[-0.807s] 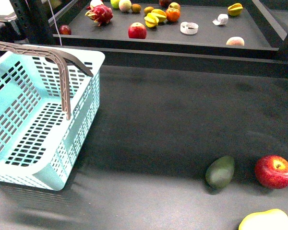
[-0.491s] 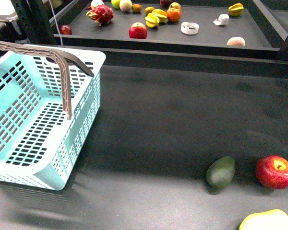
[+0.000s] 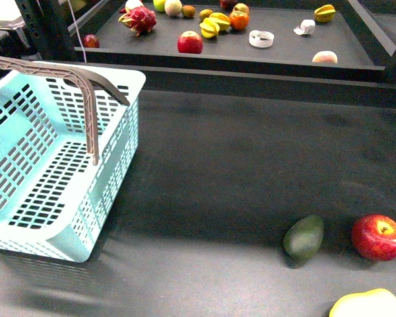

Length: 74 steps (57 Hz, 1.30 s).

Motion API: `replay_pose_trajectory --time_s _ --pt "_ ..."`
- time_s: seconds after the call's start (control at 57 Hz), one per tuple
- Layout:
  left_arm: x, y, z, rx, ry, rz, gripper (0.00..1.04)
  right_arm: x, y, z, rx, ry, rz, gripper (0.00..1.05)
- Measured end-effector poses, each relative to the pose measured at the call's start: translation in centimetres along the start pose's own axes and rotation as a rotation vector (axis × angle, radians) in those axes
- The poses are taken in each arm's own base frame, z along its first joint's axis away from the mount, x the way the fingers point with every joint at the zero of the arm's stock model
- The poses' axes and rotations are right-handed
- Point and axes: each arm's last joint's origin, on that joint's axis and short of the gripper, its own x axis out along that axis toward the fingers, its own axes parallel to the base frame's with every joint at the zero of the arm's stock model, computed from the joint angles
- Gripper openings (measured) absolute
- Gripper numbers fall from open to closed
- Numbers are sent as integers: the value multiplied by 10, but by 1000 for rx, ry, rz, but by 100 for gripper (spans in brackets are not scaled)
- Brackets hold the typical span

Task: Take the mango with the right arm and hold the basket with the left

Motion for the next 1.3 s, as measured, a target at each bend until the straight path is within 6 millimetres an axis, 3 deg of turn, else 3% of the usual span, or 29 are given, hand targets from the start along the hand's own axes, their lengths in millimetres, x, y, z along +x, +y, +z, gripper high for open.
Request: replay_pose_trajectory --time_s 0.088,0.175,0.351,0.596,0.895,1.035,1.298 --pt "0 0 0 -6 -3 11 99 0 0 0 0 0 0 97" --pt "4 -1 6 -164 -63 154 99 0 0 0 0 0 -1 97" --pt "29 -9 1 -311 11 143 99 0 0 0 0 0 0 97" --pt "95 -9 2 -457 86 155 99 0 0 0 0 0 0 97" --pt "176 -10 -43 -586 258 216 99 0 0 0 0 0 0 97" --pt "204 -6 -58 -630 279 263 99 0 0 0 0 0 0 97" --pt "244 -2 -65 -738 272 300 99 0 0 0 0 0 0 97"
